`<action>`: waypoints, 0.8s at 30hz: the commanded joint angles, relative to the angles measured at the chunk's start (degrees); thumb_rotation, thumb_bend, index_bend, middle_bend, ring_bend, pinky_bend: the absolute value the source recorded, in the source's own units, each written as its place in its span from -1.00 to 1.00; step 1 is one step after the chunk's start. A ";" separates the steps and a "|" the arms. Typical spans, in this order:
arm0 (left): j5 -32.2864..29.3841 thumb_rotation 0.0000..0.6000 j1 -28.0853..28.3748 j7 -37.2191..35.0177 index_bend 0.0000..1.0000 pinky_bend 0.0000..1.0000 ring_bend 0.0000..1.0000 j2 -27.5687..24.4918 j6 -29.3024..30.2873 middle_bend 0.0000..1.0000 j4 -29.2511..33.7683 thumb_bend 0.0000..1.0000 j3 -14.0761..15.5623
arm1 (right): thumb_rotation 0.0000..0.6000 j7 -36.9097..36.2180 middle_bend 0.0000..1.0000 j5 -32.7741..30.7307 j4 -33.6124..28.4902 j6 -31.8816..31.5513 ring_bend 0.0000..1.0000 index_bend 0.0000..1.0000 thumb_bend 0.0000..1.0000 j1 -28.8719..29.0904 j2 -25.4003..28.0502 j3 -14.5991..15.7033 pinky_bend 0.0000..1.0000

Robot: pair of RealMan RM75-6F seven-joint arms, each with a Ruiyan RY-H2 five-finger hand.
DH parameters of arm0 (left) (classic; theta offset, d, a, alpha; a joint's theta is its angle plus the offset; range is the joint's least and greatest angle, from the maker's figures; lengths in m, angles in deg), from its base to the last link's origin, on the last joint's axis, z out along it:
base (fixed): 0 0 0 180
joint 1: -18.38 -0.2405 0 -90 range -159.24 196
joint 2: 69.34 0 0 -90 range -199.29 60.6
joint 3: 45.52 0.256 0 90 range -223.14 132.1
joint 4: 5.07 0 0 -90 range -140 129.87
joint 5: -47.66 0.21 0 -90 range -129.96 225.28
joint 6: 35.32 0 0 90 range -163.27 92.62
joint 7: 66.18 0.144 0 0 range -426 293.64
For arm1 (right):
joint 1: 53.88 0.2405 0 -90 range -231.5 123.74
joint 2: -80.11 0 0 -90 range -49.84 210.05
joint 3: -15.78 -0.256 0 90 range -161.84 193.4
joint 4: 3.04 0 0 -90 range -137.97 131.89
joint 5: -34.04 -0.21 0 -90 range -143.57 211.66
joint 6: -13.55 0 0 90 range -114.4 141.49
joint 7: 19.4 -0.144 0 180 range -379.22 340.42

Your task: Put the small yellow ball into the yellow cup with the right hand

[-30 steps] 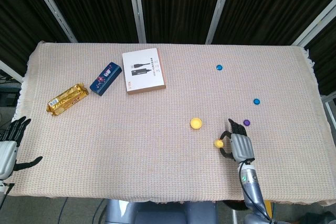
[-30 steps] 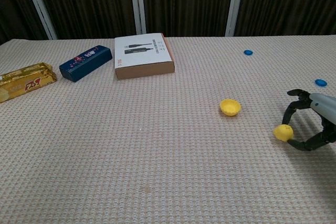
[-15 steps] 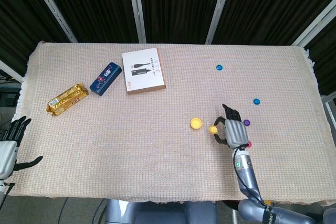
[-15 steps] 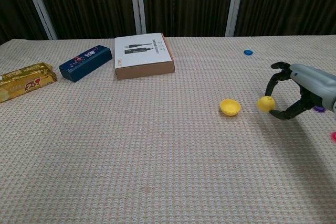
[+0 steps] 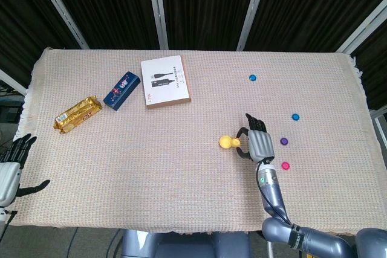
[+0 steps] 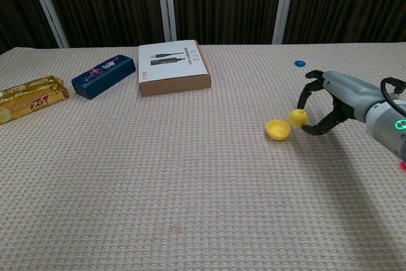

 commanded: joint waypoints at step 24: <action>-0.10 1.00 0.17 -0.98 -1.00 -0.71 -1.00 -0.09 -0.37 -1.00 -0.05 -0.93 0.01 | 1.00 1.14 -1.00 -4.36 5.04 1.39 -1.00 -0.02 -0.47 3.81 -3.00 -0.62 -1.00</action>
